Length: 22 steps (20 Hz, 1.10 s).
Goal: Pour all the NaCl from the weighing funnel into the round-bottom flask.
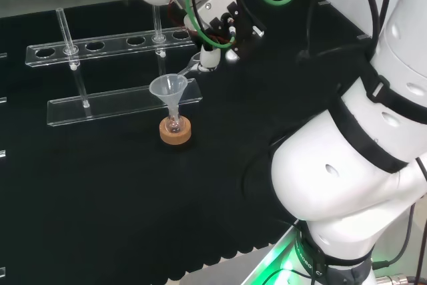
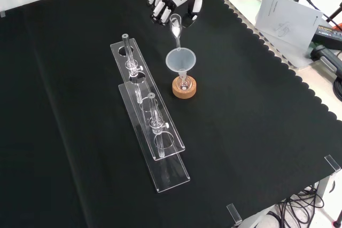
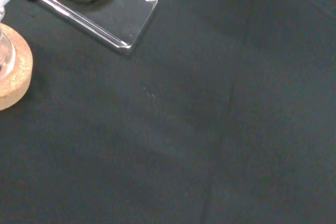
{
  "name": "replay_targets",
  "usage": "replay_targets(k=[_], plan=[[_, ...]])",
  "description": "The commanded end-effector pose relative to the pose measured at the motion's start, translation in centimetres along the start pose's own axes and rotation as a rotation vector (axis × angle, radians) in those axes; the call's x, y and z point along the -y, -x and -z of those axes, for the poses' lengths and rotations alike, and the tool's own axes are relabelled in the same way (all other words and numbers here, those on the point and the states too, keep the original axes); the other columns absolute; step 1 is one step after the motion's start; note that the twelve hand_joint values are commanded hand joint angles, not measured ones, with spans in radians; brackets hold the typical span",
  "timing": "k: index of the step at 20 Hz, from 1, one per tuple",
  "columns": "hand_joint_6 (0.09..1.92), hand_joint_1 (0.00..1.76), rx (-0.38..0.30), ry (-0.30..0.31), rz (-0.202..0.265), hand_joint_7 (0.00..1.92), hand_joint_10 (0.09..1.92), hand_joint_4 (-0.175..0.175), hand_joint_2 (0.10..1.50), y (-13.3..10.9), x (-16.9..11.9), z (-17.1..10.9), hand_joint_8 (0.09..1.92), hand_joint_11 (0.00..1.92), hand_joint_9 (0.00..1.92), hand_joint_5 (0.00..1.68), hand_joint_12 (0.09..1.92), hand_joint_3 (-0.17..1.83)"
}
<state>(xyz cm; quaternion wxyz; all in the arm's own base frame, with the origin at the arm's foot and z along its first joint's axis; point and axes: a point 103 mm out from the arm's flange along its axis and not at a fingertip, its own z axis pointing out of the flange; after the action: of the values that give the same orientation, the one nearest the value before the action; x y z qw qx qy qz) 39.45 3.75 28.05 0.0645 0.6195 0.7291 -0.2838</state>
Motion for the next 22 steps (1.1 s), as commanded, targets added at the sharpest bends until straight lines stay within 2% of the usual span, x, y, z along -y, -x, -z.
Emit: replay_targets(k=[1, 7, 10, 14, 17, 21, 22], plan=[[0.67, 1.11, 0.024, -0.008, -0.001, 0.75, 0.21, 0.175, 0.71, -0.8, 0.0, 0.3, 0.63, 0.92, 1.16, 1.25, 0.95, 0.57], [0.67, 1.11, 0.037, -0.016, -0.007, 0.75, 0.21, 0.175, 0.71, -1.0, 0.0, 0.4, 0.63, 0.92, 1.16, 1.25, 0.95, 0.57], [0.67, 1.11, 0.067, -0.009, -0.003, 0.75, 0.21, 0.175, 0.71, -2.1, 0.0, 1.2, 0.63, 0.92, 1.16, 1.25, 0.95, 0.57], [0.67, 1.11, 0.061, -0.004, -0.004, 0.75, 0.21, 0.175, 0.71, -1.3, 0.0, 1.0, 0.63, 0.92, 1.17, 1.26, 0.95, 0.57], [0.67, 1.11, 0.083, -0.009, -0.010, 0.75, 0.21, 0.175, 0.71, -1.0, 0.1, 1.2, 0.63, 0.92, 1.17, 1.26, 0.95, 0.57], [0.67, 1.11, 0.086, -0.015, -0.014, 0.75, 0.21, 0.175, 0.71, -0.9, 0.1, 1.2, 0.62, 0.92, 1.17, 1.26, 0.95, 0.57], [0.67, 1.11, 0.102, -0.016, -0.018, 0.75, 0.21, 0.175, 0.71, -1.7, 0.1, 1.7, 0.62, 0.92, 1.17, 1.26, 0.95, 0.57]])
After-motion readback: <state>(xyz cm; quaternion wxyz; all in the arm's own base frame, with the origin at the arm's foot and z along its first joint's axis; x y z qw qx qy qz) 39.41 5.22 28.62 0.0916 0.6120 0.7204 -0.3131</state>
